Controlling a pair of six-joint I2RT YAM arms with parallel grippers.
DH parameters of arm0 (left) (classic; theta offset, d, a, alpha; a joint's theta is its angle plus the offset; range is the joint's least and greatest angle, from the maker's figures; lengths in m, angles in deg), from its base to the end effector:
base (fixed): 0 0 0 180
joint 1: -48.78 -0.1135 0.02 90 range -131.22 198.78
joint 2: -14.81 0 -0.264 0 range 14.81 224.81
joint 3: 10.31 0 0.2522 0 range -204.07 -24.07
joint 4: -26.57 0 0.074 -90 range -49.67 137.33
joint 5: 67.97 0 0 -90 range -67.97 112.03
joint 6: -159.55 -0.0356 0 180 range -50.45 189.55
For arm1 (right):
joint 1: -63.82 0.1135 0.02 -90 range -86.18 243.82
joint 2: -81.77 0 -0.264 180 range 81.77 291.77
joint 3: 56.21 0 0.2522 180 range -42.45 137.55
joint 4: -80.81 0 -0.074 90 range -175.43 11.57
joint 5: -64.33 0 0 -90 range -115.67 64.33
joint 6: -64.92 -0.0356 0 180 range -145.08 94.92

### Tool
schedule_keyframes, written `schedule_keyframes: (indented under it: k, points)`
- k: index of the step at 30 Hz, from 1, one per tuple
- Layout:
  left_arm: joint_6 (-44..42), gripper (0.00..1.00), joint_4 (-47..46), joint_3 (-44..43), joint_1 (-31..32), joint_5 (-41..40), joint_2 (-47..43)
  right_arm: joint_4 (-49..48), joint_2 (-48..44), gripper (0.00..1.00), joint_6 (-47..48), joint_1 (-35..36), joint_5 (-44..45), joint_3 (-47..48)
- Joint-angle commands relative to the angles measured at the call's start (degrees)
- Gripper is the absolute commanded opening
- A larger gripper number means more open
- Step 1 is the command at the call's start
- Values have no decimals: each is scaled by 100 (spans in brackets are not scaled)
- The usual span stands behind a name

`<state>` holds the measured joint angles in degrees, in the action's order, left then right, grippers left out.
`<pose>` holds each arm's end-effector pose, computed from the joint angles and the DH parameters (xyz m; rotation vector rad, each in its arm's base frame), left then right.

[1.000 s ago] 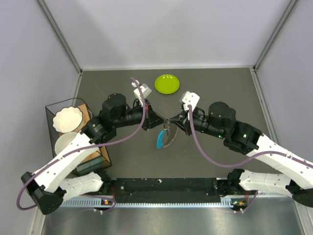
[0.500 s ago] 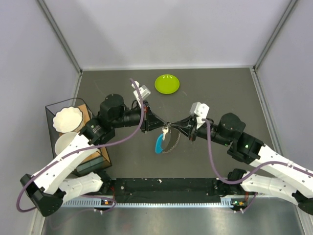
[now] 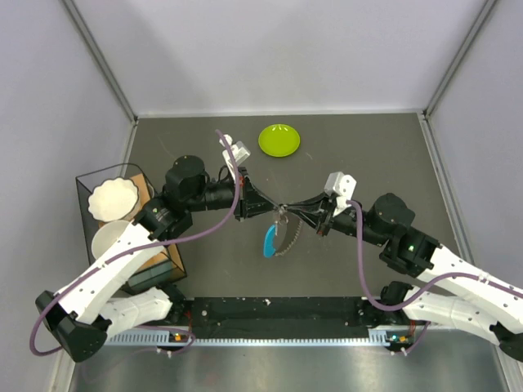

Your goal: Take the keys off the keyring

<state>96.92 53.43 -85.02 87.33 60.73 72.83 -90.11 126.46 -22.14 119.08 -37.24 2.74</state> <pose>0.1597 -0.1557 0.3919 0.7238 1.7950 -1.3923 0.0997 0.1562 0.3711 -0.8965 1.2601 0.8816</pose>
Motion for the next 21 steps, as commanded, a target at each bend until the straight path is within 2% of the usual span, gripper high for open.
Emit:
schedule_keyframes:
  k: [1,7,21]
  points:
    - [-276,0,-36,179,-119,322,8,-700,-197,0,-109,-191,15,8]
    - [-180,0,-238,294,-242,814,-27,-437,-101,0,-162,-394,-196,-63]
    - [40,0,-511,198,-269,912,-107,-103,-162,1,-197,-402,-55,-300]
